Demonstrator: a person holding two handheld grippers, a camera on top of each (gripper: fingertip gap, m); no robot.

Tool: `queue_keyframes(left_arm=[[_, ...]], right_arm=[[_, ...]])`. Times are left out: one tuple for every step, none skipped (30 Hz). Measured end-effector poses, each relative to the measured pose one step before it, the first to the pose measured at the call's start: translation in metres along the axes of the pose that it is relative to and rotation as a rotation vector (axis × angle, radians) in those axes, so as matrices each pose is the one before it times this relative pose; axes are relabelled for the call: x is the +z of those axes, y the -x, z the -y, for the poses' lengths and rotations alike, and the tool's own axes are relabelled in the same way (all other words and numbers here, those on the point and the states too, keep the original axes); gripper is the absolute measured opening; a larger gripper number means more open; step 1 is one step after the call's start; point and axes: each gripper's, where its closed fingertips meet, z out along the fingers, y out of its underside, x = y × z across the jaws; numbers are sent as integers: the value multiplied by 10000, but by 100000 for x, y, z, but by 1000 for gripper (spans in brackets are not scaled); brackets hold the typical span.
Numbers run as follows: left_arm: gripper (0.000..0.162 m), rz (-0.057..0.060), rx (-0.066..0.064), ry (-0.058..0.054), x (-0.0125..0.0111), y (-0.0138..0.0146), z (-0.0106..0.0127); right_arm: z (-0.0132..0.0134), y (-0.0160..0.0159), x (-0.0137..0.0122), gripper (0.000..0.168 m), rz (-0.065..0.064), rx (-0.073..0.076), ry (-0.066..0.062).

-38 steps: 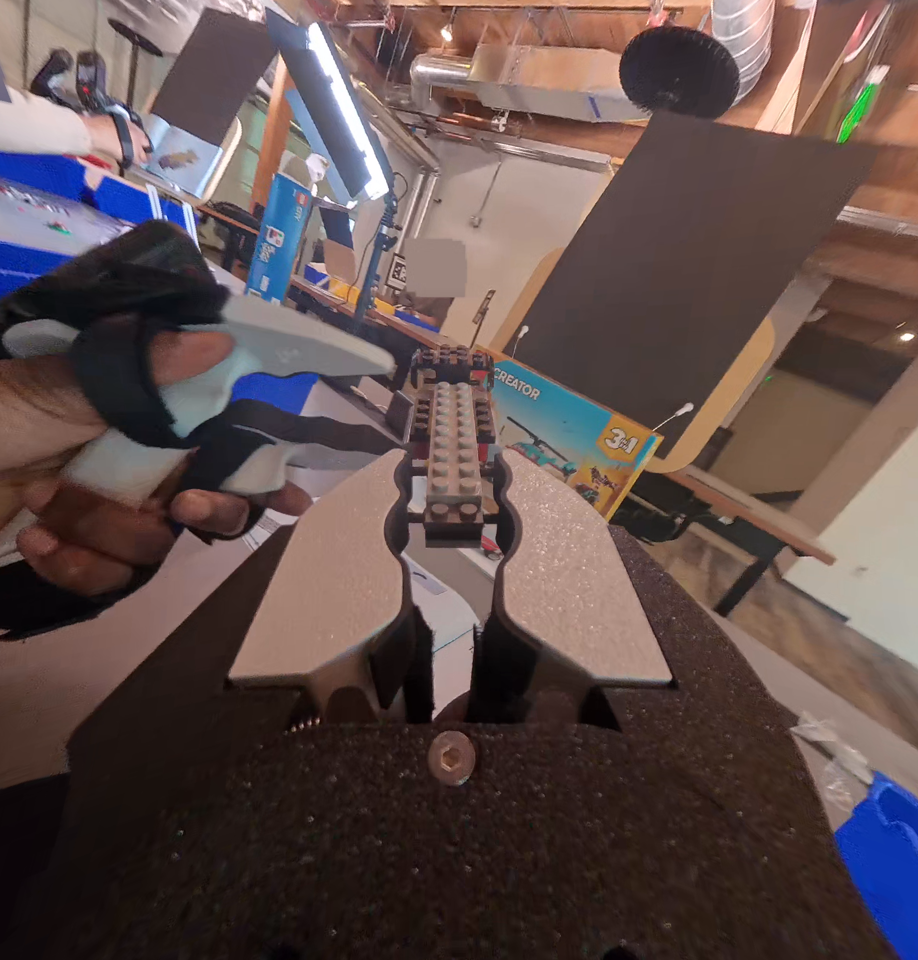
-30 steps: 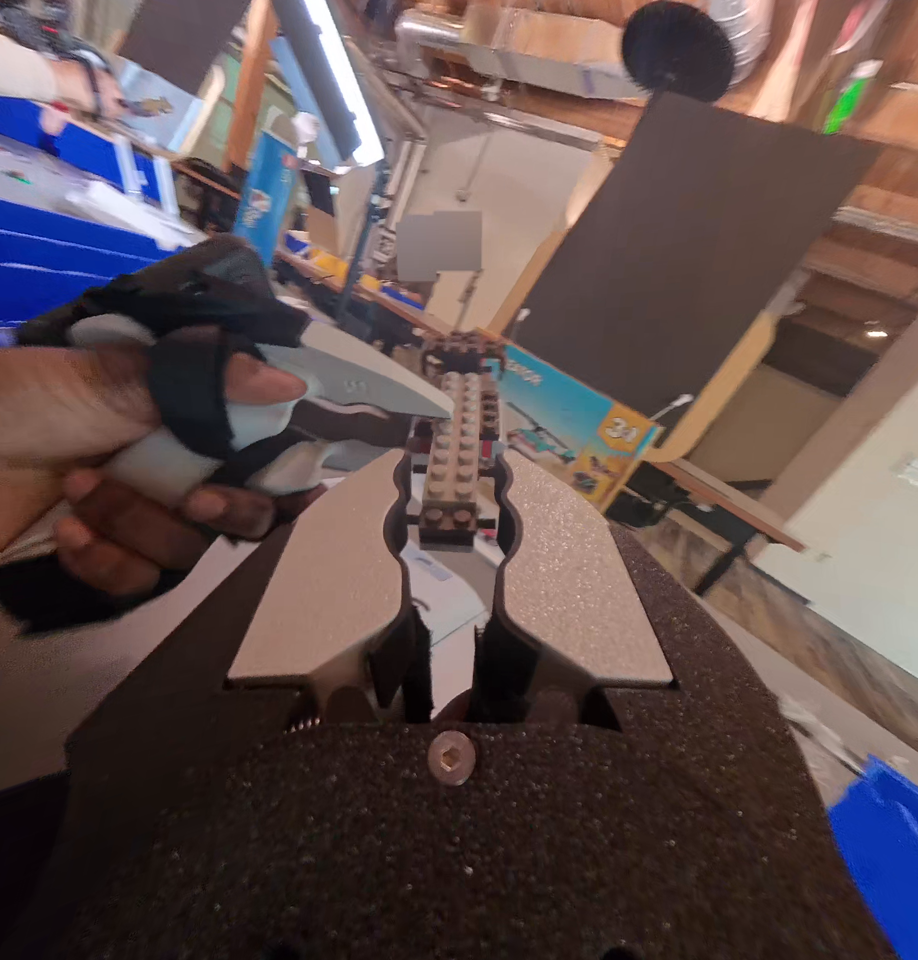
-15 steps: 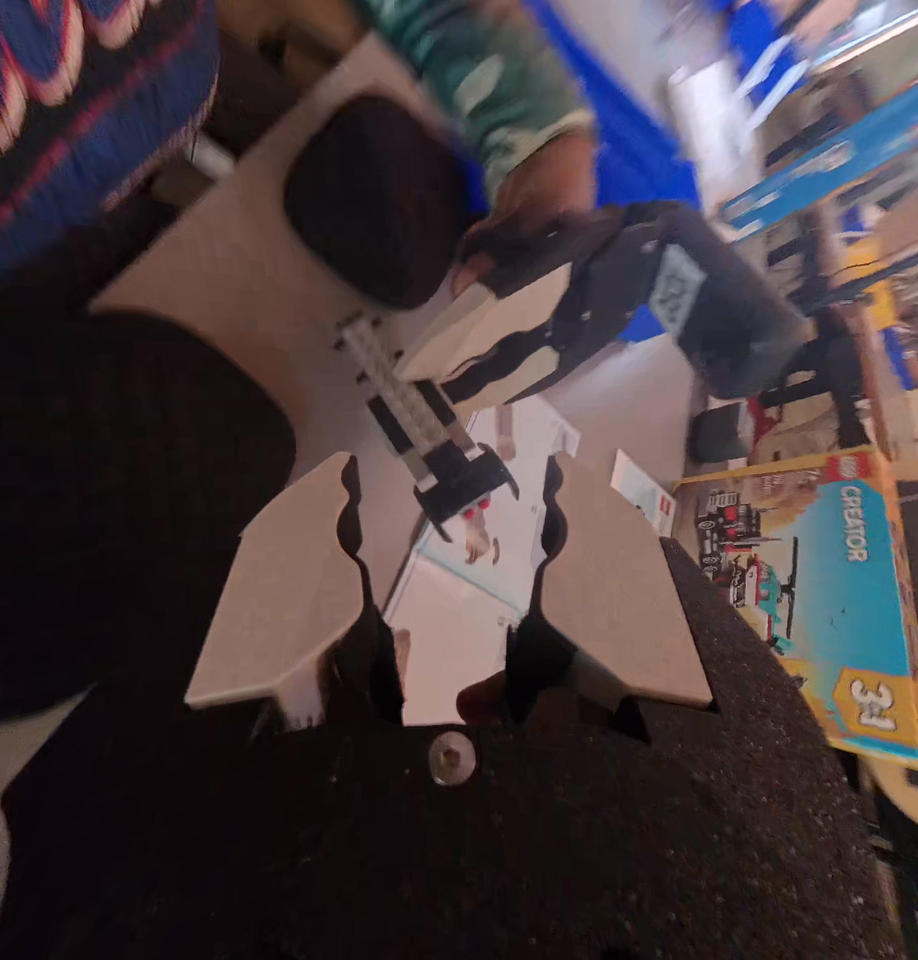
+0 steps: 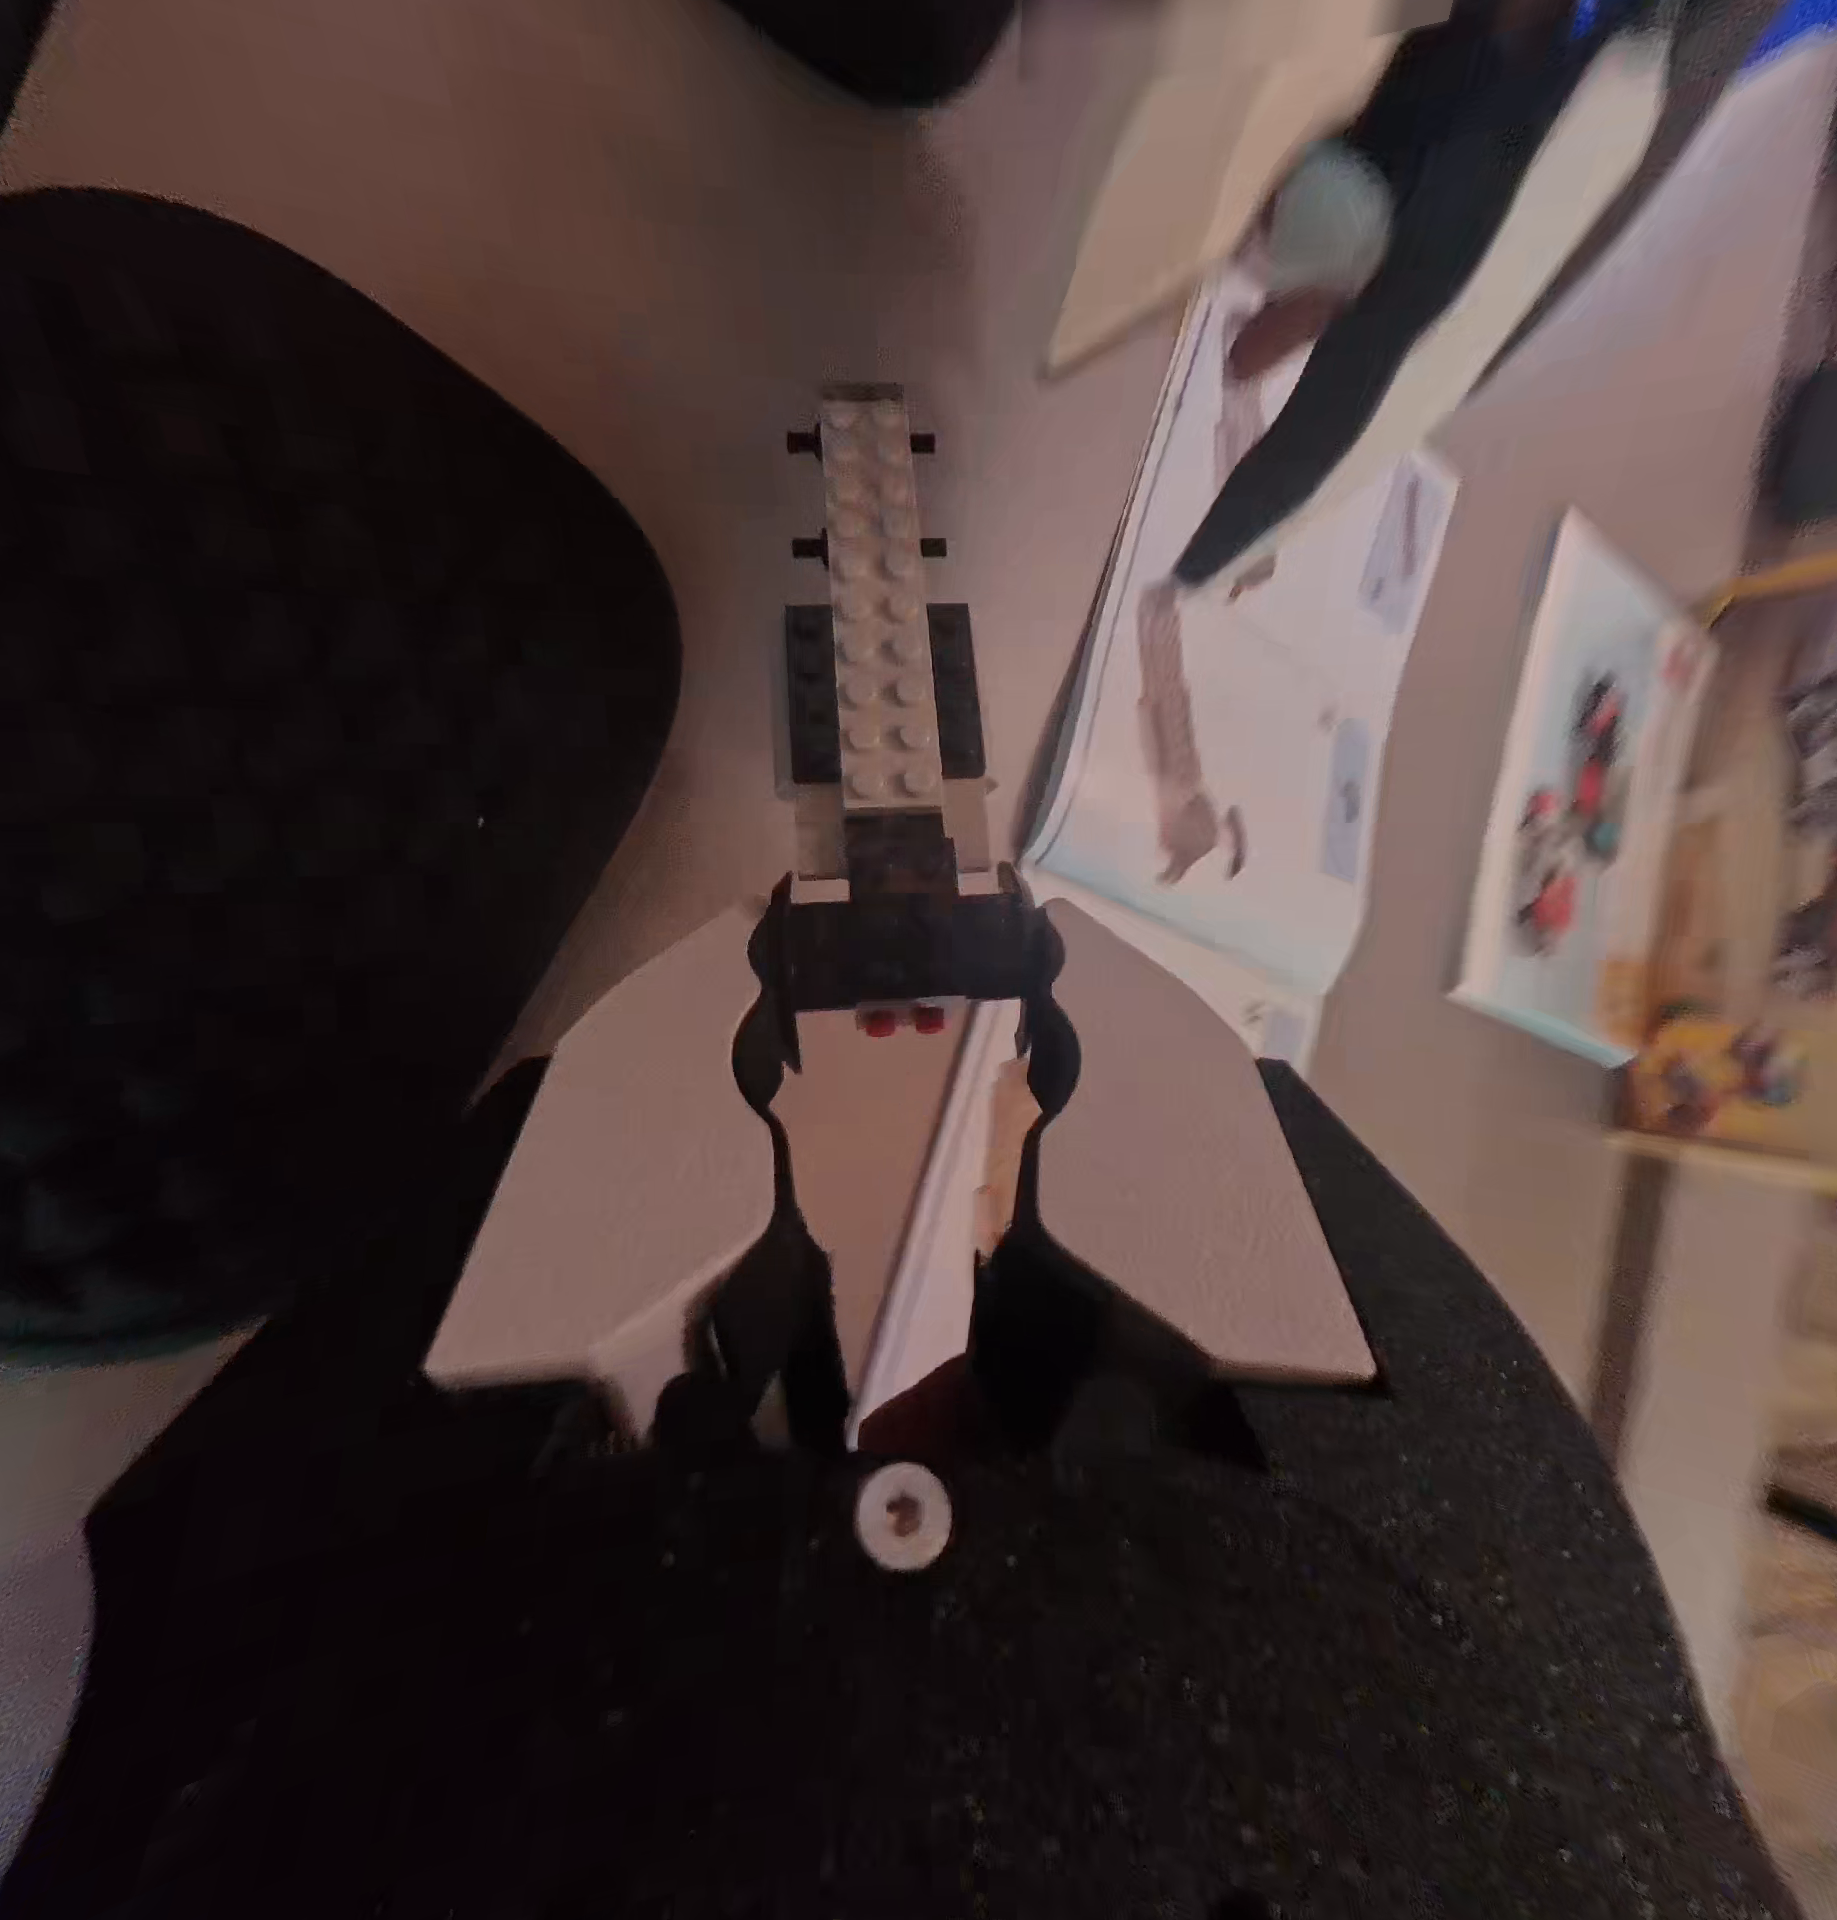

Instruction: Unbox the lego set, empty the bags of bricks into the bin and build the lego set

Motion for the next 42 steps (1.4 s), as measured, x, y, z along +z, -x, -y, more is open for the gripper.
queue_keyframes(left_arm=[[48, 807, 602, -450, -448, 551, 181], [53, 690, 530, -384, -351, 323, 64], [54, 546, 451, -266, -237, 121, -98], [54, 393, 391, -129, -120, -56, -259], [55, 285, 328, 13, -19, -142, -434], [55, 244, 261, 128, 81, -125, -540], [56, 229, 190, 196, 133, -49, -589], [57, 173, 134, 216, 167, -45, -572], [58, 86, 87, 150, 168, -74, -459], [58, 20, 32, 23, 173, -98, -254], [58, -7, -17, -76, 179, -79, -111], [58, -29, -18, -105, 166, -56, -41], [58, -15, 33, -63, 140, -33, -50], [58, 59, 75, 22, 101, 79, -92], [58, 91, 97, 48, 73, 125, -49], [58, 71, 139, 15, 49, 76, 11], [58, 63, 150, 7, 40, 75, 4], [58, 27, 109, 43, 64, 36, -59], [58, -21, 42, 82, 84, -16, -116], [58, -56, -3, 84, 105, -62, -139], [58, -26, -4, 78, 113, -46, -139], [58, 14, 29, 89, 109, -19, -150], [58, 6, 59, 84, 95, -39, -128], [58, -10, 65, 50, 99, -64, -61], [58, -1, 49, 31, 98, -18, -44], [58, -3, 28, 27, 118, 3, -41], [58, -12, 10, 30, 117, 29, -57], [58, -13, -4, 40, 137, 38, -64], [58, 4, -4, 57, 159, 66, -87], [57, 38, 9, 88, 190, 114, -126], [57, 85, 37, 120, 239, 148, -174], [57, 75, 84, 124, 252, 103, -186], [56, 29, 125, 108, 278, 19, -172], [56, 15, 140, 82, 261, -21, -158], [55, 32, 130, 57, 261, -7, -135], [55, 24, 116, 52, 228, -16, -141], [54, 11, 120, 74, 180, -45, -178], [53, 32, 136, 97, 125, -26, -194], [52, 48, 131, 69, 49, 6, -155], [51, 35, 95, 15, 11, 8, -61], [49, 12, 29, -27, -11, 15, 1], [47, 1, -38, -50, -43, 43, 54]], right_arm=[[-694, 327, 318, 45, 95, 706, -30], [-555, 199, 285, 45, 55, 569, -76], [-488, 39, 229, 45, -6, 460, -64], [-398, -34, 217, 44, -12, 366, -19], [-337, 34, 213, 45, 68, 256, 14], [-315, 73, 266, 45, 113, 215, 63], [-318, 48, 261, 45, 95, 160, 144], [-237, 51, 248, 45, 78, 72, 150], [-55, 10, 197, 45, 53, 54, 30], [104, -4, 142, 45, 57, 84, -100], [77, -22, 138, 45, 69, 125, -103], [-72, -26, 161, 45, 71, 126, -23], [-119, -61, 157, 45, 30, 72, 21], [-133, -36, 150, 45, 11, 2, 32], [-108, 30, 153, 45, 28, -17, 27], [-84, 63, 148, 45, 52, 23, 17], [-54, 75, 142, 46, 75, 73, 11], [167, 12, 64, 45, 53, 113, -149], [3, -19, 71, 46, 31, 51, -53], [25, -50, 20, 46, 17, 48, -76], [-32, -64, 11, 46, -4, 55, -32], [5, -54, -24, 47, 3, 80, -39], [22, -18, -51, 50, 20, 102, -43], [86, 19, -85, 52, 38, 118, -97], [133, 39, -121, 53, 50, 115, -146], [117, -24, -164, 53, -12, 109, -140], [76, -59, -201, 54, -57, 117, -96], [87, -10, -248, 55, -51, 123, -82], [128, 29, -239, 55, -45, 137, -129], [103, 50, -190, 54, -46, 163, -137], [-45, 59, -104, 54, -37, 179, -70], [-222, 7, -2, 54, -59, 150, 26], [-322, -66, 70, 54, -101, 84, 60], [-309, -92, 151, 55, -89, 56, 26], [-228, 31, 194, 55, 27, 83, -21], [-134, 133, 193, 55, 104, 112, -35], [-51, 59, 156, 54, 47, 77, -39], [-4, -15, 86, 51, -33, 6, -36], [-3, -11, 48, 48, -44, -41, -24], [30, 43, 27, 47, 1, -39, -46], [69, 73, 33, 45, 24, -1, -80], [63, 55, 53, 45, 22, 46, -66]])
